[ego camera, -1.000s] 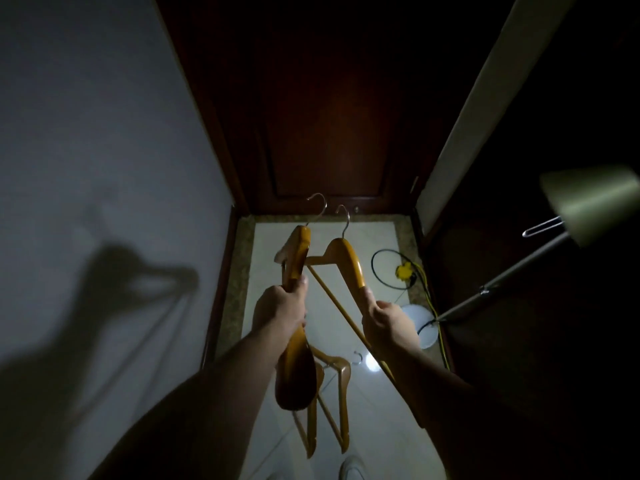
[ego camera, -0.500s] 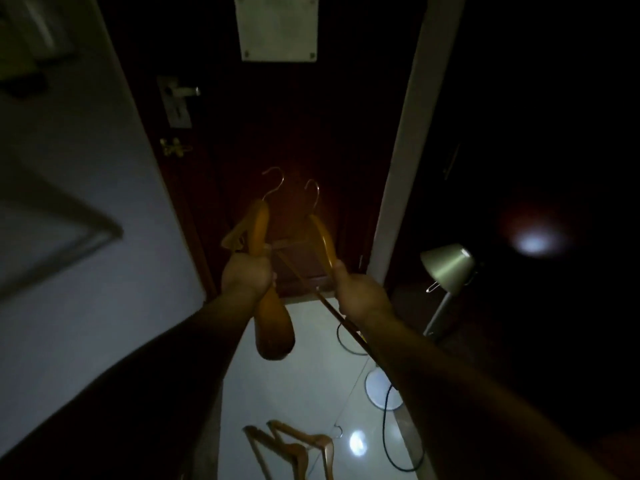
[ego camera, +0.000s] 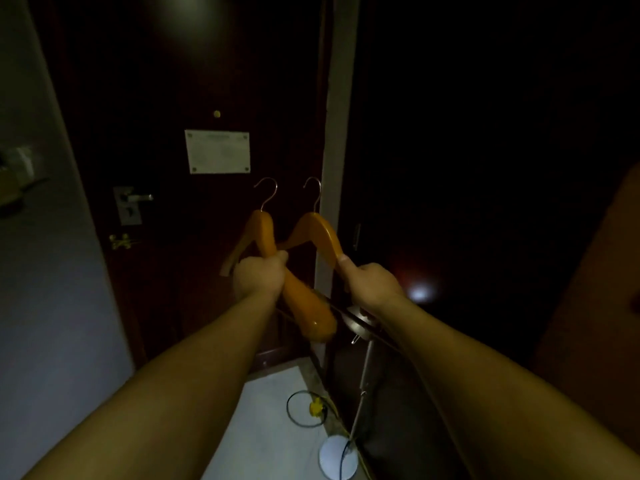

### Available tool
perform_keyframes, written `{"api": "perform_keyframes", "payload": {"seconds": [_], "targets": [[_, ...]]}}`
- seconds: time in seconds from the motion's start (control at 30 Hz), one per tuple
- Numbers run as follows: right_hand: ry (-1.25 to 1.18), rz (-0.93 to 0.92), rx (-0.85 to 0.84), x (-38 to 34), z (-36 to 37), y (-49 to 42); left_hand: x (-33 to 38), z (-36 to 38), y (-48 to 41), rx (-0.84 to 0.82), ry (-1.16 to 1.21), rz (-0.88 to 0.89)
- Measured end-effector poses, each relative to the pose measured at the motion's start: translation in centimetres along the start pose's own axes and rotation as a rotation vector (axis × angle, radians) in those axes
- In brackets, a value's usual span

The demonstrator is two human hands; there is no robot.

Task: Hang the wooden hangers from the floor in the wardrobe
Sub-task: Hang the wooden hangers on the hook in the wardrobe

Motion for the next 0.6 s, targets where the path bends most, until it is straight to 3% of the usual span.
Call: {"api": "perform_keyframes", "payload": {"seconds": [0.37,0.6], "targets": [[0.038,-0.022,0.22,5.4,-18.4,9.4,8.3,8.8,16.9,-0.016,0.127,0.186],[0.067,0.082,0.309,10.6,-27.9,17.6,10.5,14.6,27.9,-0.11,0.305,0.159]]}}
Point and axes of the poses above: each hand's wrist, its own y-axis away from the middle knuckle, its own z-axis out of the palm, x = y × z, the point moved 3 cm from there along -y, towards the middle knuckle, and after that the axes turned 1 degree about -y, right-handed, at the moved point
